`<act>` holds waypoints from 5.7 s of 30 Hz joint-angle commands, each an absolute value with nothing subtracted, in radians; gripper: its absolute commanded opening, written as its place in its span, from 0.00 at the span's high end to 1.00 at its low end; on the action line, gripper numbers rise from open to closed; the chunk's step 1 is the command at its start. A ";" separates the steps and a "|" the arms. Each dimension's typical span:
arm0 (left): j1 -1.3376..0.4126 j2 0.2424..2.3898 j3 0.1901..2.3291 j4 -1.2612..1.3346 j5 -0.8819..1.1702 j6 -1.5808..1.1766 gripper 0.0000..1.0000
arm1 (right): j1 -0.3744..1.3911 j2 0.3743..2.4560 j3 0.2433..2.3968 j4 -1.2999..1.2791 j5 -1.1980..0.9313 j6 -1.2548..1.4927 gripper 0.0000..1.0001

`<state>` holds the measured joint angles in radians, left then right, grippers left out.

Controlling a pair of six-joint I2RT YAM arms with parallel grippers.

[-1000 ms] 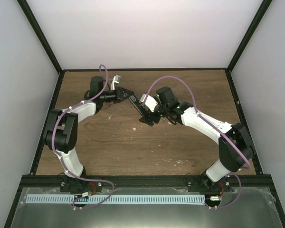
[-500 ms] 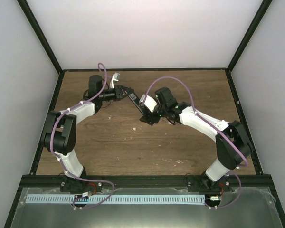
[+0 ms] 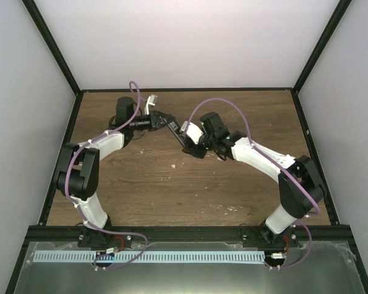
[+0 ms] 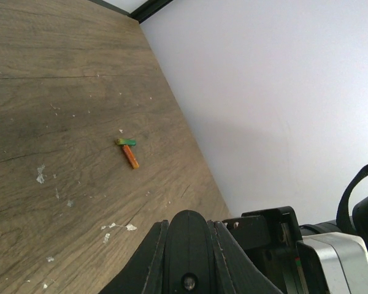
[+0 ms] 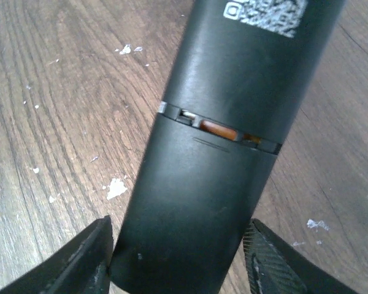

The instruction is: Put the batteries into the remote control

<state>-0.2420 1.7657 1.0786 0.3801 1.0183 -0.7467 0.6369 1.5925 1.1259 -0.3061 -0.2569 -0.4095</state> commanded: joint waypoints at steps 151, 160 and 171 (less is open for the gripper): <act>0.020 1.764 1.225 0.281 0.918 -0.670 1.00 | 0.514 1.980 1.304 -0.314 0.210 -0.278 0.34; 0.021 1.774 1.244 0.258 0.921 -0.658 1.00 | 0.514 2.024 1.327 -0.326 0.194 -0.272 0.33; 0.022 1.782 1.253 0.252 0.927 -0.654 1.00 | 0.526 2.054 1.370 -0.310 0.093 -0.265 0.33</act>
<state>0.0135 1.7660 1.2213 0.2436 0.9073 -0.6727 0.5186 2.0212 1.3315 -0.3046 0.1555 -0.2714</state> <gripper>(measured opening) 0.140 0.674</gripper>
